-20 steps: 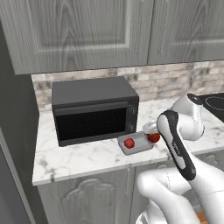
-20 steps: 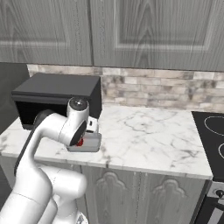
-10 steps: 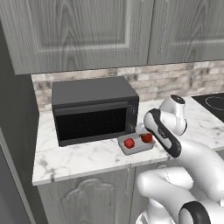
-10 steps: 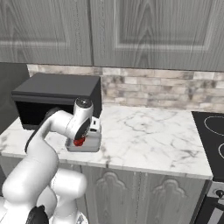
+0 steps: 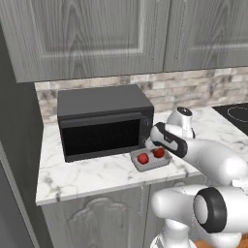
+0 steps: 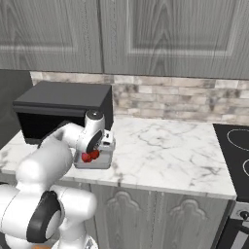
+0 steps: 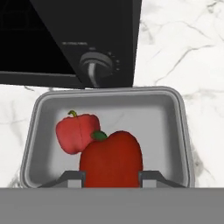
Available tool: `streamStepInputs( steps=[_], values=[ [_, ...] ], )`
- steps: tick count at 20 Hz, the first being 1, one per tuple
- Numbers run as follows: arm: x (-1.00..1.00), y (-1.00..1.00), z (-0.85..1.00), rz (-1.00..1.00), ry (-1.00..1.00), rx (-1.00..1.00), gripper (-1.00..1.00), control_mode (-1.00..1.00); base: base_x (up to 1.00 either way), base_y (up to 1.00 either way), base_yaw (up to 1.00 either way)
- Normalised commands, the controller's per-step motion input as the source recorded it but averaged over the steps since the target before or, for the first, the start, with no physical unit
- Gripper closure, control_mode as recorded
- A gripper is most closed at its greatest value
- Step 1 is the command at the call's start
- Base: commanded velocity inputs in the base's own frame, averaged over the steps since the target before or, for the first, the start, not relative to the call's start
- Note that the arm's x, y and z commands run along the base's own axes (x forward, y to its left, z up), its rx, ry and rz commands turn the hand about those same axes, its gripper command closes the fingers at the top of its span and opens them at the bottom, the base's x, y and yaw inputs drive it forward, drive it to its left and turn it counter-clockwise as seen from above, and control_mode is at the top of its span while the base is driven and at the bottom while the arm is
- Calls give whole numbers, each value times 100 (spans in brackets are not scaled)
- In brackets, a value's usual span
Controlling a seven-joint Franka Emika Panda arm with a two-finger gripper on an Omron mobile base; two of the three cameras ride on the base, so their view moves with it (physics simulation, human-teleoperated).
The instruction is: Take the bell pepper and bell pepper out of the freezer and place them in the tupperware container on the counter. Then put the tupperware containing the vegetables back in the freezer.
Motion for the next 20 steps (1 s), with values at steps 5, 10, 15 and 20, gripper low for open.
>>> streamStepInputs(
  steps=[5,10,15,20],
  values=[
    [13,0,-30,0,0,-3,100,-100,0,0,0],
    [12,0,-20,0,0,0,100,-100,0,0,0],
    [16,0,-21,0,0,0,100,-100,0,0,0],
    [15,9,-21,0,0,0,100,-100,0,0,0]
  ],
)
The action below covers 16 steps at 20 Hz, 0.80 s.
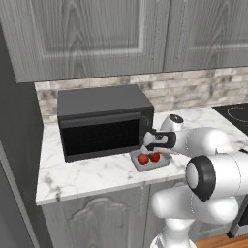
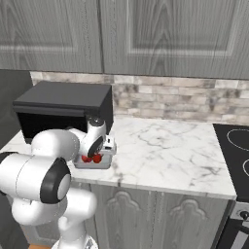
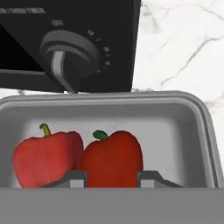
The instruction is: Take the bell pepper and bell pepper out of the freezer and place them in the tupperware container on the counter. Then put the tupperware containing the vegetables back in the freezer.
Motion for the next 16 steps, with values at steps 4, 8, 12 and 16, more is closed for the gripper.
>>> streamStepInputs(
  steps=[4,8,12,16],
  values=[
    [2,11,-10,0,0,0,-100,-100,0,0,0],
    [0,0,0,0,0,0,-100,-100,0,0,0],
    [-10,-9,23,0,0,0,-100,-100,0,0,0],
    [-22,-29,51,-1,-4,0,-100,-100,0,0,0]
  ],
)
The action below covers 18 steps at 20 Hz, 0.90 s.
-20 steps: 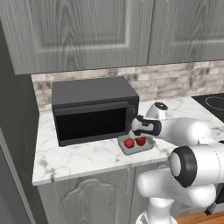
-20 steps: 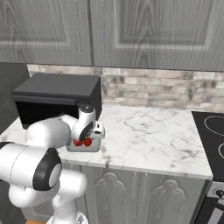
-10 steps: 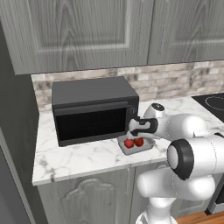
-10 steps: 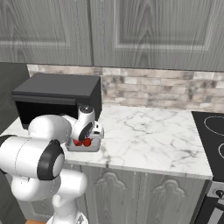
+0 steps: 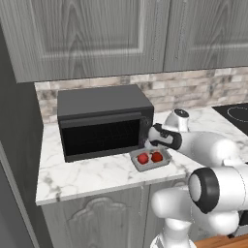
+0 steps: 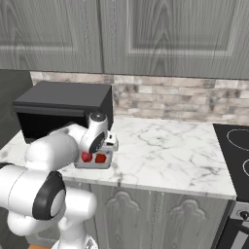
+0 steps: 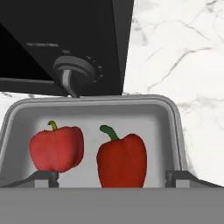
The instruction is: Take the bell pepper and bell pepper out of the freezer and place them in the tupperware container on the counter. Then put the tupperware containing the vegetables back in the freezer.
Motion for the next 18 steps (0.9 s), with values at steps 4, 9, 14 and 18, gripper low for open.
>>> streamStepInputs(
  steps=[4,9,14,18],
  values=[
    [-6,-54,51,-2,-3,0,-100,-100,0,0,0],
    [0,-60,7,-1,0,0,-100,-100,0,0,0],
    [0,-23,-11,0,0,0,-100,-100,0,0,0],
    [0,0,-19,0,0,0,-100,-100,0,0,0]
  ],
)
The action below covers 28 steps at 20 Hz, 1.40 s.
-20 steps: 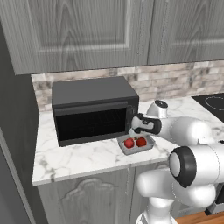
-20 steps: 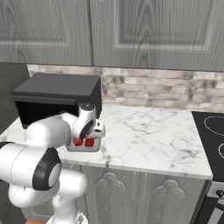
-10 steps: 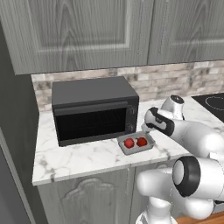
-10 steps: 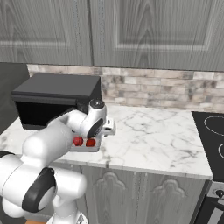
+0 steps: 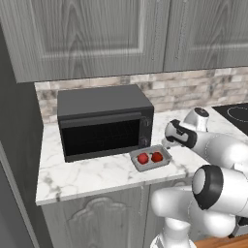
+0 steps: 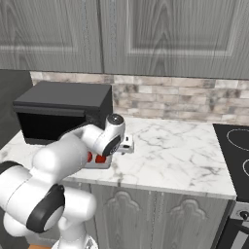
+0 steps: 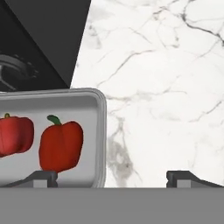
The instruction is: Take the bell pepper and bell pepper out of the freezer and place them in the tupperware container on the counter. Then put the tupperware containing the vegetables back in the freezer.
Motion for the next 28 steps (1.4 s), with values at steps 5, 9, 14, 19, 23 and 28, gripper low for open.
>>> streamStepInputs(
  steps=[5,9,14,19,23,28],
  values=[
    [1,2,-21,0,0,0,-100,-100,0,0,0],
    [15,3,-17,0,0,0,-100,-100,0,0,0],
    [22,3,-17,0,0,0,-100,-100,0,0,0],
    [27,0,-19,0,0,0,-100,-100,0,0,0],
    [16,1,-16,0,2,0,-100,-100,0,0,0],
    [1,6,-23,0,5,0,-100,-100,0,0,0]
  ],
)
